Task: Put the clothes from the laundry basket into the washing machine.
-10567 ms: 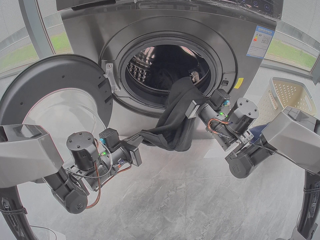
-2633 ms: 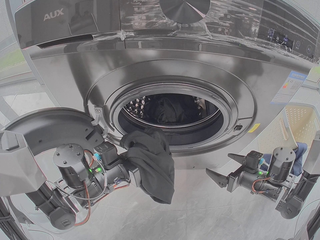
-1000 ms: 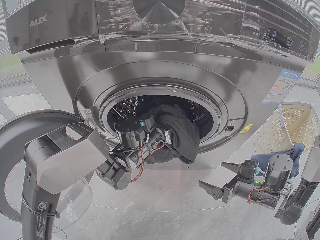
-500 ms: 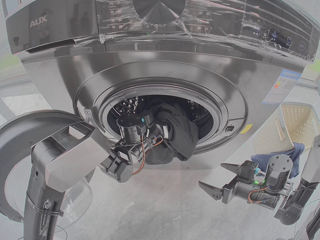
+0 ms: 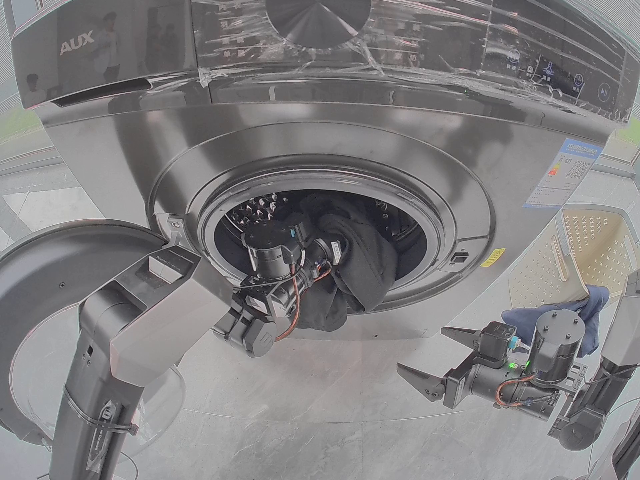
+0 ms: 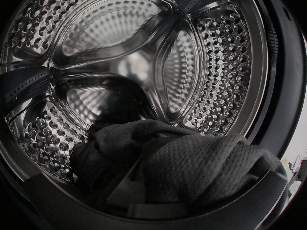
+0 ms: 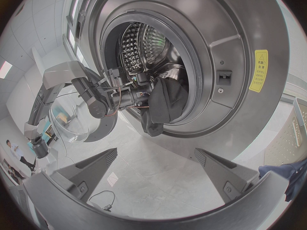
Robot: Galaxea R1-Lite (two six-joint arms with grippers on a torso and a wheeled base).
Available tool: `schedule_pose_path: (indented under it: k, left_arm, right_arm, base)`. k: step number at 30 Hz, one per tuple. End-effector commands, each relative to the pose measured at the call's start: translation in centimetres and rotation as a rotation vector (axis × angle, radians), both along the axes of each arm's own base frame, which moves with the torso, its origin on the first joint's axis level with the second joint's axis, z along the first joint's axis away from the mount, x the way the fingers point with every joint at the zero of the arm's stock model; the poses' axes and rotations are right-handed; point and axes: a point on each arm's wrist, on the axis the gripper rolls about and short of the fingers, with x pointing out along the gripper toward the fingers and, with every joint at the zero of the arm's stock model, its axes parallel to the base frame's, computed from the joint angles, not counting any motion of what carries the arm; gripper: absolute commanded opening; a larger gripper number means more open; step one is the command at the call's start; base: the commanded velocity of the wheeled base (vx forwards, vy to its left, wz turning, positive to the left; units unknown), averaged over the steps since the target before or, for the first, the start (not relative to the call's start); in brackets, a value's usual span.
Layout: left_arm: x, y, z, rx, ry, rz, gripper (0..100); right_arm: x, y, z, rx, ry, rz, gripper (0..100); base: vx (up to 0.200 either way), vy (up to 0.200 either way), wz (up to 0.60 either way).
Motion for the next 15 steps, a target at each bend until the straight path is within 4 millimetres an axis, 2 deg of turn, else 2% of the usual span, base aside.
schedule_pose_path:
  k: [1,7,15]
  left_arm:
    - [1.1,-0.3,-1.0,0.000,0.003,0.010,0]
    - [3.9,-0.2,-0.7,-0.022,-0.018,0.075,0]
    - [5.3,-0.8,1.1,-0.099,-0.076,0.142,0]
  right_arm:
    - [0.0,0.0,0.0,-0.001,0.001,-0.001,100]
    - [0.1,0.0,-0.3,-0.006,0.009,-0.001,100]
    - [0.1,0.0,-0.3,-0.007,0.010,-0.001,100]
  base:
    - [0.000,0.000,0.00]
    - [0.000,0.000,0.00]
    - [0.000,0.000,0.00]
